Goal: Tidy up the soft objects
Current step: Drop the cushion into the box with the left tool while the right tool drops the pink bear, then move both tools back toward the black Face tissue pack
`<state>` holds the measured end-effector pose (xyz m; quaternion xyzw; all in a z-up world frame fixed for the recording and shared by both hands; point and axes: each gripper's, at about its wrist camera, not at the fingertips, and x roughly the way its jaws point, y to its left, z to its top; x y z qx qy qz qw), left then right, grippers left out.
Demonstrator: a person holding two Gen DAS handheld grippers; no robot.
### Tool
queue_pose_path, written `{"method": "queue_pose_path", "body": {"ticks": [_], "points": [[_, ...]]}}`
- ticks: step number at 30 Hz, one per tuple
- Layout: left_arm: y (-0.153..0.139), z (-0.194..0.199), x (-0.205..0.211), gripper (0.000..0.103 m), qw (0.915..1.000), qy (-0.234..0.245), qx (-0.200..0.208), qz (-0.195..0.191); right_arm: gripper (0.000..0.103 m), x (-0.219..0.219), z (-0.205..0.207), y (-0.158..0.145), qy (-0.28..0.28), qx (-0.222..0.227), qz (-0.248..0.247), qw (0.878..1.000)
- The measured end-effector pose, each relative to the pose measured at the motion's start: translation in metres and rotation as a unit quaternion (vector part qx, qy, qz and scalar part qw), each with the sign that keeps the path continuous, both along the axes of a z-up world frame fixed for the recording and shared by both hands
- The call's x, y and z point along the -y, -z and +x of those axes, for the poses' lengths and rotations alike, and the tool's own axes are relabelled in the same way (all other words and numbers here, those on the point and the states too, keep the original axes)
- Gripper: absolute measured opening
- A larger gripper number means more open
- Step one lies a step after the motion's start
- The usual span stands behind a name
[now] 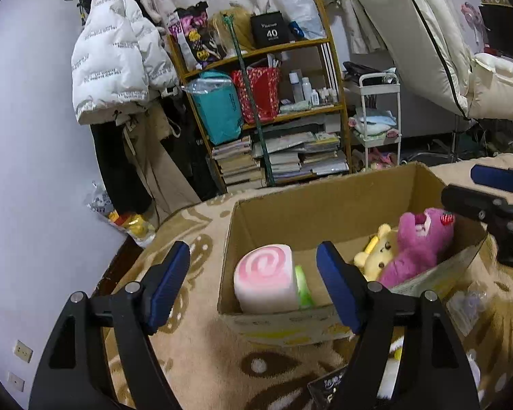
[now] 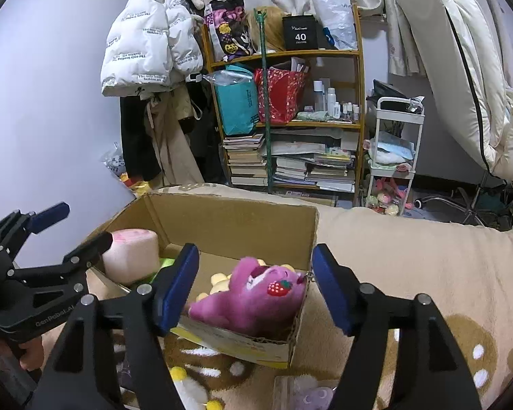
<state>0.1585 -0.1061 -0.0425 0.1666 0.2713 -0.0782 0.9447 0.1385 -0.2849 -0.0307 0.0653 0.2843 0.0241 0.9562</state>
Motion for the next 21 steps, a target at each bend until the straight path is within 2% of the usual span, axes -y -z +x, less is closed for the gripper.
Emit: {"method": "queue_pose_path", "body": {"ticks": [2,3,7,8,12,21], "points": [[0.0,-0.002,-0.003,0.078,1.0,-0.004,-0.001,0.006,0.085,-0.001,-0.002,-0.001,-0.001,0.001,0.002,1.0],[0.0,-0.003,-0.003,0.083,1.0,-0.004,-0.001,0.007,0.09,-0.001,-0.002,-0.001,-0.002,0.002,0.003,1.0],[-0.006,-0.011,-0.008,0.089,0.9999,-0.006,0.009,0.002,0.096,-0.006,-0.011,-0.003,-0.01,0.009,-0.002,1.0],[-0.007,-0.013,-0.01,0.089,1.0,-0.006,0.007,0.001,0.103,-0.007,-0.014,-0.004,-0.012,0.014,-0.004,1.0],[-0.007,-0.022,-0.013,0.097,1.0,-0.005,0.003,0.003,0.103,-0.009,-0.021,-0.009,-0.015,0.02,-0.001,1.0],[-0.003,-0.041,-0.019,0.097,0.9995,-0.006,-0.032,-0.001,0.103,-0.007,-0.042,-0.013,-0.009,0.017,-0.018,1.0]]}}
